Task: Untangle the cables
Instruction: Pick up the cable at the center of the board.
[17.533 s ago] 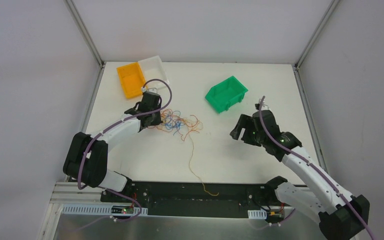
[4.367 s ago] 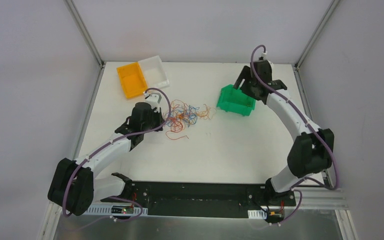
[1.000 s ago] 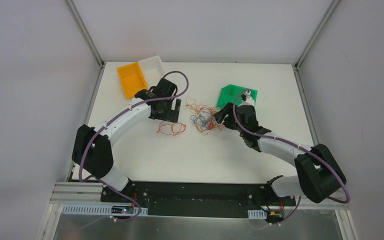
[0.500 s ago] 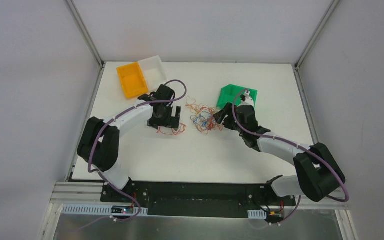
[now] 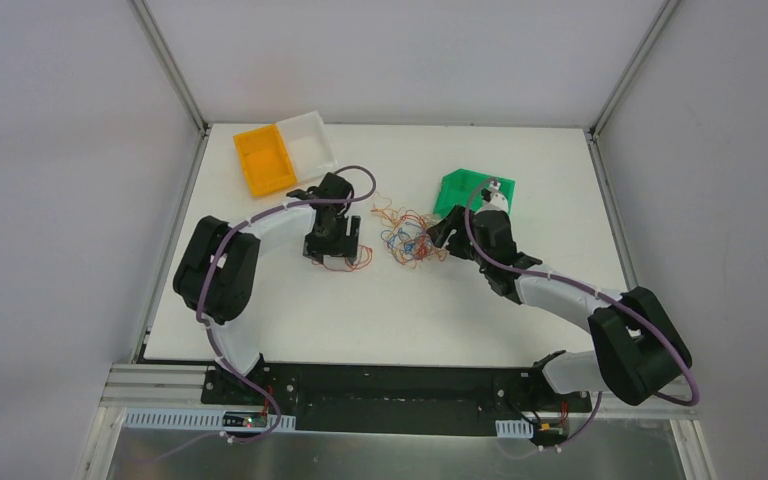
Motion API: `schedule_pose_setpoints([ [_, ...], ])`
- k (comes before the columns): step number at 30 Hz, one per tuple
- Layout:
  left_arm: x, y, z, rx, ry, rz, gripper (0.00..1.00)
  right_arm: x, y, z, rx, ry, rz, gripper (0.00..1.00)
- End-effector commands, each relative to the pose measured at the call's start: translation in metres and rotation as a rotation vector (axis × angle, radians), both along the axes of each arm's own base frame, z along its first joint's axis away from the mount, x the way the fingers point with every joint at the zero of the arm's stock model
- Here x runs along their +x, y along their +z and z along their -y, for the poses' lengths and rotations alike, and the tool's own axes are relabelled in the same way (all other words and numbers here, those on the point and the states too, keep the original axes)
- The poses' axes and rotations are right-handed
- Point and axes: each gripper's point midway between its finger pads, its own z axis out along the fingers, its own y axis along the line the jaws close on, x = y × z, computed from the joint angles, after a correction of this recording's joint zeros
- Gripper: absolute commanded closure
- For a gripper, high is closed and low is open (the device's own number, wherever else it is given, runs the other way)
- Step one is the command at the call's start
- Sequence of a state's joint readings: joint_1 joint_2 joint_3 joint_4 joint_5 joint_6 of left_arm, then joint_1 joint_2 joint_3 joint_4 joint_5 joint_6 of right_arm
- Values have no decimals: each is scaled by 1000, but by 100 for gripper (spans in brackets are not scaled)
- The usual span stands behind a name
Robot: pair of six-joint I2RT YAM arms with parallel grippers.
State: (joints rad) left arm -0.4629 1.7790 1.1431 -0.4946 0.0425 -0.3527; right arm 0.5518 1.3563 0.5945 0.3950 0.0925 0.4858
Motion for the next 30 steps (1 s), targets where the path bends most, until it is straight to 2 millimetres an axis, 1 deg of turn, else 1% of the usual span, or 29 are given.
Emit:
schedule_pose_setpoints([
  [1, 6, -13, -3, 23, 27, -14, 35, 7, 26, 0, 21, -10, 84, 33],
  [3, 4, -16, -5, 44, 23, -24, 55, 7, 26, 0, 19, -10, 82, 33],
  [5, 2, -17, -7, 72, 15, -25, 71, 7, 25, -1, 19, -10, 82, 33],
  [7, 0, -19, -10, 99, 11, -29, 85, 7, 25, -1, 20, -11, 79, 33],
  [10, -1, -19, -16, 135, 10, -31, 100, 7, 25, -1, 22, -8, 78, 33],
  [13, 0, -7, -20, 148, 16, 6, 100, 7, 25, -2, 21, -8, 78, 33],
  [16, 3, 18, -21, 131, 22, 73, 100, 7, 23, -2, 20, -9, 75, 33],
  [19, 3, 45, -16, 91, 4, 117, 100, 8, 23, -2, 20, -7, 73, 33],
  [20, 2, 52, -13, 81, -7, 124, 98, 8, 23, -2, 21, -7, 73, 33],
  [21, 0, 57, -11, 79, -19, 128, 90, 8, 23, -2, 20, -7, 73, 33],
  [22, 0, 61, -11, 90, -25, 135, 72, 8, 24, -2, 22, -7, 74, 33],
  [23, -1, 64, -14, 114, -24, 145, 50, 8, 23, -2, 21, -8, 72, 33],
  [25, -2, 67, -24, 173, -6, 166, 9, 7, 23, -2, 21, -7, 72, 33],
  [26, 0, 68, -30, 200, 8, 180, 2, 7, 23, -2, 21, -7, 73, 33],
  [28, 2, 68, -40, 243, 28, 192, 1, 7, 23, -2, 21, -7, 73, 33],
  [30, 4, 63, -45, 226, 47, 166, 1, 6, 23, -3, 22, 0, 73, 33],
])
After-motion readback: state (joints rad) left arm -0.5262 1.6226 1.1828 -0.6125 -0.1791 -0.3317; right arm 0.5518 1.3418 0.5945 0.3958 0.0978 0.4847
